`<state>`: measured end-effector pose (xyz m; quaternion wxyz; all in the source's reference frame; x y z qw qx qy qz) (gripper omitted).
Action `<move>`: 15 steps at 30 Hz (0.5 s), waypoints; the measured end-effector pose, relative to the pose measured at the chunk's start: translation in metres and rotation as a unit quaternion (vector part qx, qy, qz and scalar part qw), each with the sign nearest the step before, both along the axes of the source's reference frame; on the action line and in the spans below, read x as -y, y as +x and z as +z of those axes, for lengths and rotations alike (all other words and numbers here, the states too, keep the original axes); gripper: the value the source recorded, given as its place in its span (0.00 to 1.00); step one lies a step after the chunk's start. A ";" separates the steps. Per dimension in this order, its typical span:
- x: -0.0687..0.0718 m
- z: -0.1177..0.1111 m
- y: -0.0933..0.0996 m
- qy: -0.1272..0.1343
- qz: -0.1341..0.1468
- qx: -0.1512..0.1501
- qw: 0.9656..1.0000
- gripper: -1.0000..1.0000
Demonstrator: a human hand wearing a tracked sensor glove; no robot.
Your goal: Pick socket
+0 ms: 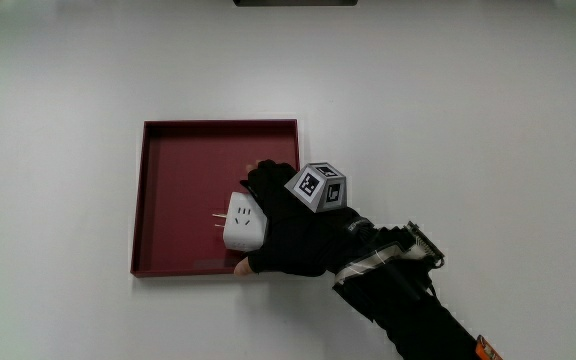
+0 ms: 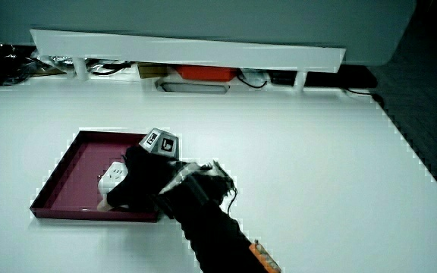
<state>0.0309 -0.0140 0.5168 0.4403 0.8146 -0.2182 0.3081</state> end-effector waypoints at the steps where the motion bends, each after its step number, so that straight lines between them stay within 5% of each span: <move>1: 0.000 -0.003 -0.001 0.002 0.003 0.004 1.000 0.50; 5: 0.000 0.003 -0.002 0.002 0.007 0.004 1.000 0.50; 15: 0.001 0.002 0.004 0.030 0.039 0.030 0.998 0.78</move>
